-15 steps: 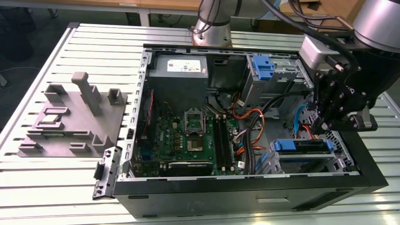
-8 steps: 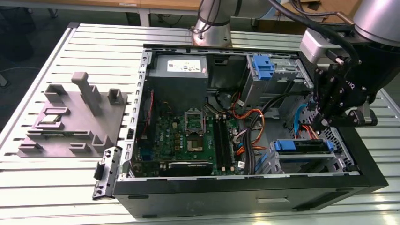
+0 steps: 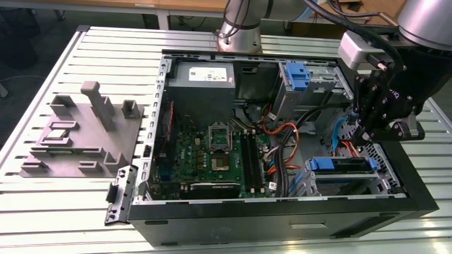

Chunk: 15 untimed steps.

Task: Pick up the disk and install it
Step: 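Insert the second disk wire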

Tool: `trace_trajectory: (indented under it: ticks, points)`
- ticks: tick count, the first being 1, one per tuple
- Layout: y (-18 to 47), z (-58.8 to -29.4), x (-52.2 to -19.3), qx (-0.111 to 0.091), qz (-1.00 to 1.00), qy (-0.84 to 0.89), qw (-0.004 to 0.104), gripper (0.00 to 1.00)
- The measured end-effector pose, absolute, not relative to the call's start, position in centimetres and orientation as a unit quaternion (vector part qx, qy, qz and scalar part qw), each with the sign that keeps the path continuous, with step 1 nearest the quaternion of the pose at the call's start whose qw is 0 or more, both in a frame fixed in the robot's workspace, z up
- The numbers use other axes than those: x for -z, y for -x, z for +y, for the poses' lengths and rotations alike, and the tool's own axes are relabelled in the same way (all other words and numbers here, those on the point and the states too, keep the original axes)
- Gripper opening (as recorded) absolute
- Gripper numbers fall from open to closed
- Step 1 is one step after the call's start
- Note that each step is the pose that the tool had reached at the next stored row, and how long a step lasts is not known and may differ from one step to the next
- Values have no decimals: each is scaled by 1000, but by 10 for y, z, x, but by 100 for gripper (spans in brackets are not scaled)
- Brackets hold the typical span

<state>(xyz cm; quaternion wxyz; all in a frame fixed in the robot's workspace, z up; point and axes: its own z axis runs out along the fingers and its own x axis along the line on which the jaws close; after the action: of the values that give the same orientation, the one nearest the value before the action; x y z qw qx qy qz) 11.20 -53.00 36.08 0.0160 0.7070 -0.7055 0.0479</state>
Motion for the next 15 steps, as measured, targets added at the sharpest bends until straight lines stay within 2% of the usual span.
trace_trajectory:
  ticks: [15]
  points:
    - [-112,-530,-367,-48,-705,-707,16,10]
